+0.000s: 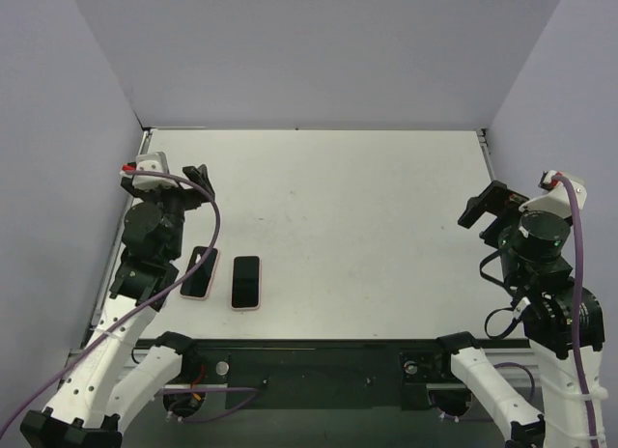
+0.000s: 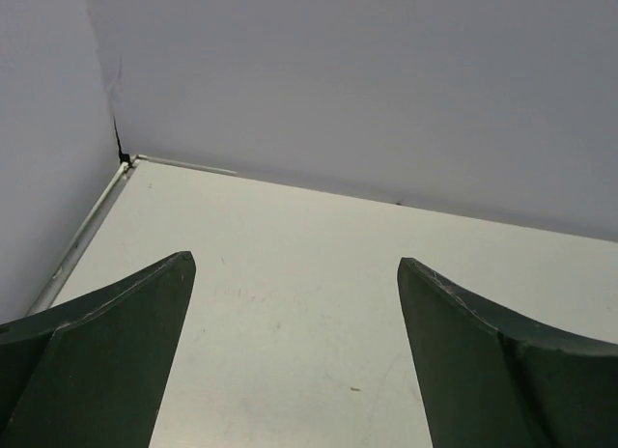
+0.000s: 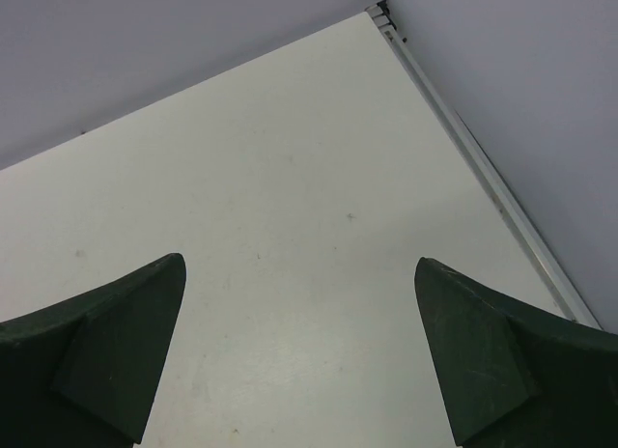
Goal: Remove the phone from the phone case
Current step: Pick up the phone at the center of the board.
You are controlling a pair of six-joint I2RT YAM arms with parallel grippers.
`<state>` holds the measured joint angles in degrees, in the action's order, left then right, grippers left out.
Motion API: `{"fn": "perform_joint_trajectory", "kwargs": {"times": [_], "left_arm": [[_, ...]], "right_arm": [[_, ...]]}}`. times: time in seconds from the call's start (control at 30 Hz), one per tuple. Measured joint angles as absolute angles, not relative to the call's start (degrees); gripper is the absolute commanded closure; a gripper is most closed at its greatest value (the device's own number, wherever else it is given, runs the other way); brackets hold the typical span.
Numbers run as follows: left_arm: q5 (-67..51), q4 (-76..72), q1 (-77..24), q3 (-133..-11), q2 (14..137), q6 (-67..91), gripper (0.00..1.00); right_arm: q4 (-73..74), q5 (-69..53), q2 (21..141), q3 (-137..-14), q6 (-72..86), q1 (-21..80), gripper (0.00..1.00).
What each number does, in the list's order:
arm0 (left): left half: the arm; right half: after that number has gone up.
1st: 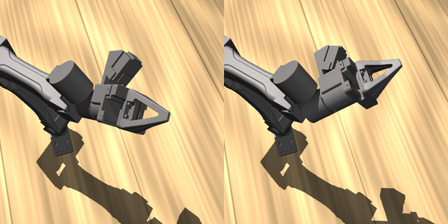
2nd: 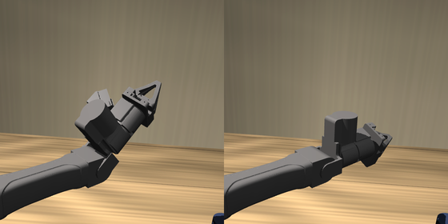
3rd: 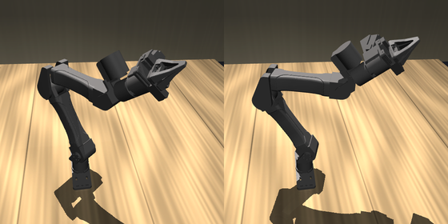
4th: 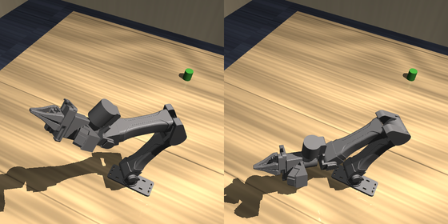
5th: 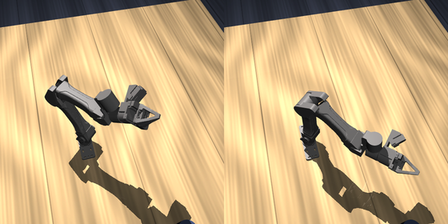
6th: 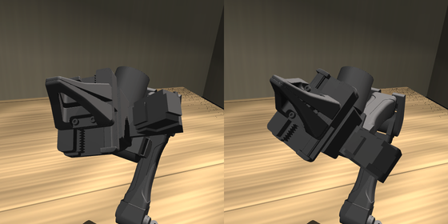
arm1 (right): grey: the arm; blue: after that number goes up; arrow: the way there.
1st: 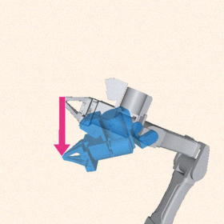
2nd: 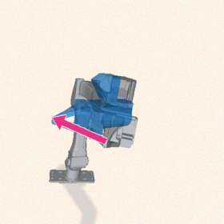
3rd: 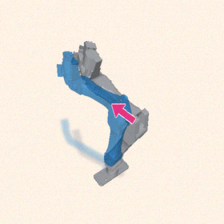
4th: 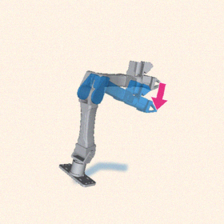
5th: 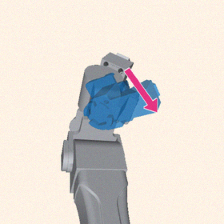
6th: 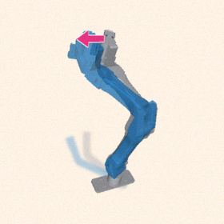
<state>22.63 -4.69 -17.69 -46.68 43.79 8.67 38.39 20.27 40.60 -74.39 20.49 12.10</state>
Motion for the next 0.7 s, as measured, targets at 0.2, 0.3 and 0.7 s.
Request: {"fn": "perform_joint_trajectory", "kwargs": {"times": [0.2,0.3,0.7], "left_arm": [[21.02,1.5,-18.83,-48.82,46.5,12.43,0.03],[18.68,6.33,-18.83,-49.36,47.44,16.08,0.03],[6.04,27.79,-18.83,-46.76,56.38,28.23,0.03]], "right_arm": [[38.33,21.1,40.07,-72.18,20.93,12.1,0.0],[37.91,21.43,40.03,-70.72,21.17,12.1,0.0],[33.74,19.2,40.01,-63.96,21.82,12.1,0.0]]}}
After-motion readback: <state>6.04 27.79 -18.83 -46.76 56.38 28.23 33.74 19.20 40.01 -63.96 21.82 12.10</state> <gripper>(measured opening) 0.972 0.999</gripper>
